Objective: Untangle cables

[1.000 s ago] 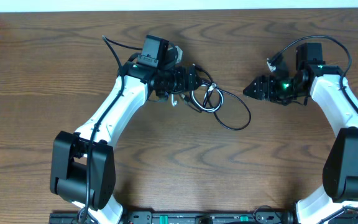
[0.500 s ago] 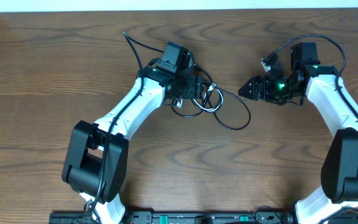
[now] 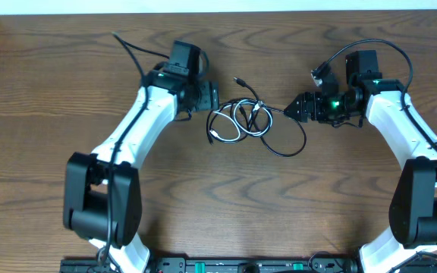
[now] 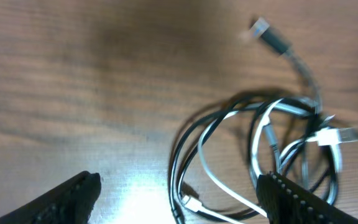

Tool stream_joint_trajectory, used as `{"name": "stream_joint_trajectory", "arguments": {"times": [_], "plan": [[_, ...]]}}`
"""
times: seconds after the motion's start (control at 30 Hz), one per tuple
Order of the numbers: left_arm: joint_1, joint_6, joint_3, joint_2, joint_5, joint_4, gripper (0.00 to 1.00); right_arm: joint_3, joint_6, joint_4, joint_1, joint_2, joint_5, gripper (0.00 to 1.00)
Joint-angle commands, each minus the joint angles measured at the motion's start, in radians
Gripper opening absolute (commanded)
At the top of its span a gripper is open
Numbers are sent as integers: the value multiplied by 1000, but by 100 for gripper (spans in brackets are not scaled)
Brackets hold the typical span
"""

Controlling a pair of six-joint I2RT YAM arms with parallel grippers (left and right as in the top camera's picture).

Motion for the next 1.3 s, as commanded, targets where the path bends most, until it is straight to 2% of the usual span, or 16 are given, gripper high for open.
{"name": "stream_joint_trajectory", "arguments": {"times": [0.0, 0.27, 0.4, 0.43, 0.47, 0.57, 0.67, 0.87, 0.97, 1.0, 1.03, 1.07, 1.13, 1.17, 1.23, 1.27], "plan": [[-10, 3, 29, -38, 137, 37, 86, 2, -20, 3, 4, -21, 4, 84], [-123, 17, 29, 55, 153, 143, 85, 2, -20, 1, 8, -21, 4, 85], [-156, 29, 29, 117, 70, 143, 83, 2, -20, -9, 8, -21, 5, 85], [-158, 29, 29, 133, 50, 144, 80, 2, -20, -12, 9, -21, 5, 85], [-158, 28, 29, 165, 25, 159, 72, 2, -27, -12, 10, -21, 5, 85], [-158, 18, 29, 212, 24, 192, 59, 2, -27, -8, 10, -21, 13, 86], [-159, -25, 29, 232, 24, 176, 53, 2, -27, -14, 10, -21, 31, 87], [-159, -103, 23, 261, 24, 173, 49, 2, -27, -8, 10, -21, 35, 87], [-164, -155, 23, 293, 32, 159, 43, 2, -27, -10, 10, -21, 35, 87], [-165, -157, 23, 299, 35, 151, 35, 2, -27, -11, 10, -21, 35, 87], [-168, -156, 23, 301, 35, 131, 19, 2, -27, -12, 10, -21, 35, 86], [-171, -157, 23, 299, 35, 112, 8, 2, -27, -12, 10, -21, 35, 86], [-173, -168, 23, 280, 43, 100, 8, 2, -27, -8, 10, -21, 34, 85], [-173, -167, 23, 256, 62, 98, 7, 2, -27, -2, 10, -21, 21, 73], [-172, -167, 23, 206, 83, 96, 7, 3, -27, 15, 12, -26, -38, 38], [-172, -167, 23, 175, 93, 95, 8, 3, -27, 27, 15, -30, -66, 35]]}}
